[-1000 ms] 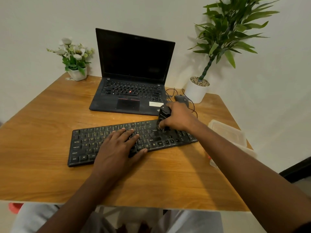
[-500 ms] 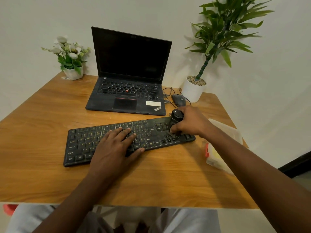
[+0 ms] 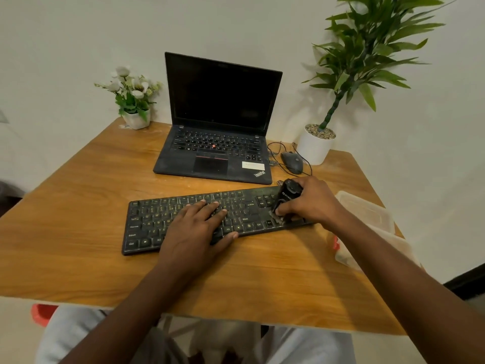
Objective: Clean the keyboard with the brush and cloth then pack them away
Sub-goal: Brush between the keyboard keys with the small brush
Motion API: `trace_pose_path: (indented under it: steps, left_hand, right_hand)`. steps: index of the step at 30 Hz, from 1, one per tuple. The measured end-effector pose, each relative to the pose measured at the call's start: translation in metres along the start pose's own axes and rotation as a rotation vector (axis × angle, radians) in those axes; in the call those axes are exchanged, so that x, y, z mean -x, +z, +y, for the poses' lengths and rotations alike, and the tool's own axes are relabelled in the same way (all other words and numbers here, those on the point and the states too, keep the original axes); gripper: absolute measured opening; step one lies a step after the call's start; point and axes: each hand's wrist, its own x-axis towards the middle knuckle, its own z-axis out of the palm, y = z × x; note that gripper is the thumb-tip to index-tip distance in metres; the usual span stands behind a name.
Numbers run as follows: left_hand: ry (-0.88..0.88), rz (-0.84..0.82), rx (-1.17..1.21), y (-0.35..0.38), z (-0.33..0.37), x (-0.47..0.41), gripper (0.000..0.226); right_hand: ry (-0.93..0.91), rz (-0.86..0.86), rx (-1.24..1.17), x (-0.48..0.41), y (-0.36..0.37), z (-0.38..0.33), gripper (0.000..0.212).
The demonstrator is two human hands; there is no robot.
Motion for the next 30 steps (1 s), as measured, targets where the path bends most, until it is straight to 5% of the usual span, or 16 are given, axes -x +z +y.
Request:
trace_pose_path:
  steps: [6, 13, 22, 30]
  left_hand:
    - [-0.114, 0.02, 0.041, -0.018, -0.029, 0.021, 0.081]
    - [-0.288, 0.093, 0.068, -0.03, -0.08, 0.062, 0.09]
    - [-0.396, 0.14, 0.099, -0.024, -0.096, 0.076, 0.106]
    - [-0.437, 0.19, 0.236, -0.027, -0.097, 0.078, 0.105]
  right_hand:
    - [0.022, -0.032, -0.232, -0.003, 0.019, -0.007, 0.044]
    - [-0.106, -0.003, -0.058, -0.006, 0.041, -0.03, 0.053]
    - [-0.301, -0.161, 0.062, 0.007, 0.083, -0.085, 0.04]
    - [-0.212, -0.111, 0.157, -0.015, 0.056, -0.073, 0.044]
